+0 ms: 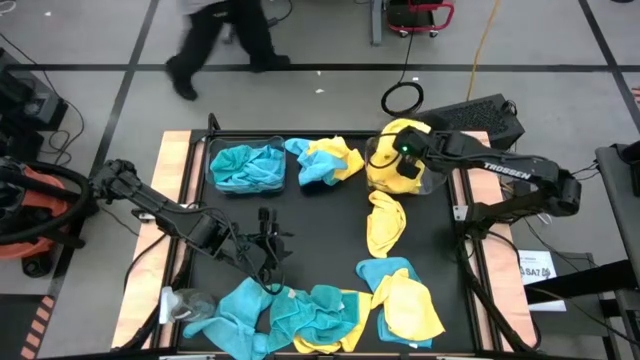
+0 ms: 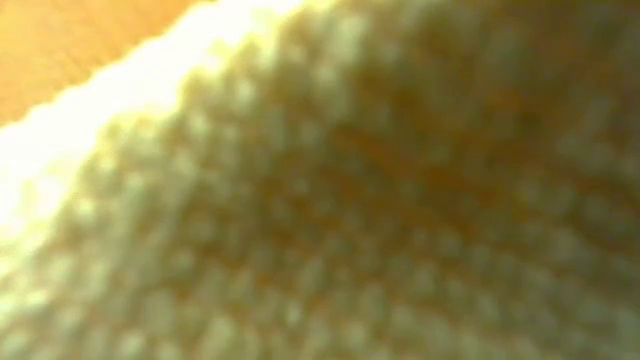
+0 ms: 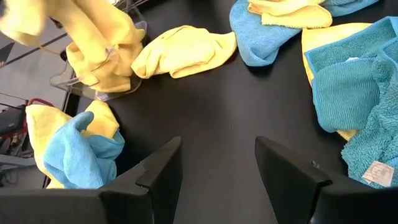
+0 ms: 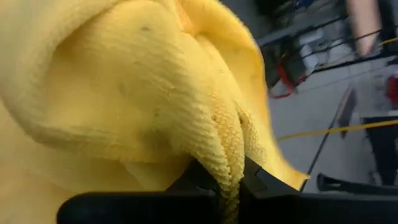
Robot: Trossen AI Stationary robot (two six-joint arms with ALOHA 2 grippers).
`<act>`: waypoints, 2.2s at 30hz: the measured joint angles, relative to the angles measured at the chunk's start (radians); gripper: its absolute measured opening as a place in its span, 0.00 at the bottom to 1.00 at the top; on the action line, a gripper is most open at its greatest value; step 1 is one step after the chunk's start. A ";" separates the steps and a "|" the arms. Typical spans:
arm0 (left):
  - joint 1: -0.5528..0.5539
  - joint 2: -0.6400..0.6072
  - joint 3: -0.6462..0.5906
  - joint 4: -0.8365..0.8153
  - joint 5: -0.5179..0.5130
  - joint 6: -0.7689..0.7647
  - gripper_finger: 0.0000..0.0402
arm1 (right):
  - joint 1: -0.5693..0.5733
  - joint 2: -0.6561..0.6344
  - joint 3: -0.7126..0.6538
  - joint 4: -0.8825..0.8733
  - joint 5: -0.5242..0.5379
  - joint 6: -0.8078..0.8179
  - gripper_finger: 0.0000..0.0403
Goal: Sort microfiber towel by color & place in baskets
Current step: Put the yellow microfiber cloth into the right transparent bin
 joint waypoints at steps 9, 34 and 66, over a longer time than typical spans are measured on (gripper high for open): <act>0.000 0.000 0.000 0.000 0.000 0.001 0.51 | -0.043 0.000 -0.192 0.123 -0.120 0.032 0.00; 0.002 0.000 0.001 0.009 0.000 0.001 0.51 | -0.239 0.078 -0.290 0.201 -0.420 0.113 0.00; 0.002 0.000 0.001 0.016 0.000 0.002 0.51 | -0.250 -0.118 -0.290 0.133 -0.436 0.087 0.40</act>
